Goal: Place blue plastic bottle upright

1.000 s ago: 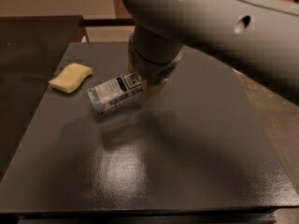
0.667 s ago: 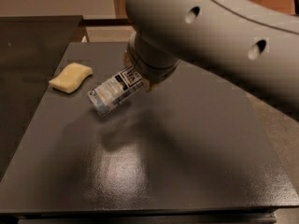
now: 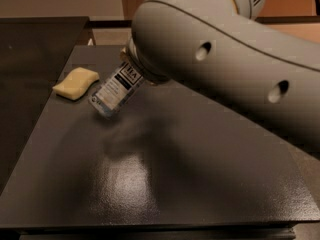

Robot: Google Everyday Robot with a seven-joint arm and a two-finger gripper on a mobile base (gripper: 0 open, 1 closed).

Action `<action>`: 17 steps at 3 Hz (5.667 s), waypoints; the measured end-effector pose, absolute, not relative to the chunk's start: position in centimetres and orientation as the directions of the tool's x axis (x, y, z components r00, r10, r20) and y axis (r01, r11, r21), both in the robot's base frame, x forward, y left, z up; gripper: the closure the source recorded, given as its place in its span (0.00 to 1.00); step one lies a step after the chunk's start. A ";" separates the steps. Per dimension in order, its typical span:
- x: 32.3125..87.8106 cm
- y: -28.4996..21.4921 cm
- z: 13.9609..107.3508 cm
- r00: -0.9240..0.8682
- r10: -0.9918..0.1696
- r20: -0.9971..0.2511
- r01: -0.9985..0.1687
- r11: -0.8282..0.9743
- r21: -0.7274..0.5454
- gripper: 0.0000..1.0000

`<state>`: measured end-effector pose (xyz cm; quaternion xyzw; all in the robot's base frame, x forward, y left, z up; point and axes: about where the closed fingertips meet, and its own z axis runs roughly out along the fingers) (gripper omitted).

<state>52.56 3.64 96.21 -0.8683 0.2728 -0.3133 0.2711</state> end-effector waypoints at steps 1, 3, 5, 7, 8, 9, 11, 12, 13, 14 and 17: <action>52.5 3.6 96.3 0.654 -0.645 0.395 -0.306 -0.703 -0.642 1.00; 52.9 4.4 98.4 0.671 -0.534 0.514 -0.145 -0.775 -0.615 1.00; 53.9 6.0 100.1 0.658 -0.343 0.670 0.130 -0.825 -0.550 1.00; 54.3 8.0 101.8 0.590 -0.196 0.784 0.351 -0.812 -0.466 1.00; 54.4 9.1 102.5 0.552 -0.147 0.821 0.436 -0.788 -0.434 1.00; 54.4 10.1 103.5 0.512 -0.122 0.850 0.506 -0.757 -0.413 1.00; 53.6 10.3 103.5 0.257 0.058 0.965 0.629 -0.768 -0.121 1.00; 53.5 10.2 103.0 0.166 0.107 0.980 0.641 -0.767 -0.025 1.00; 53.5 10.4 101.9 0.126 0.124 0.984 0.641 -0.767 0.014 1.00; 53.4 10.3 100.6 0.123 0.119 0.985 0.636 -0.772 0.013 1.00; 52.7 8.1 96.6 0.115 0.092 0.989 0.600 -0.800 0.005 1.00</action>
Offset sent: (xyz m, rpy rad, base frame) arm 0.0048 0.0038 0.0131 -0.0552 -0.0640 0.0825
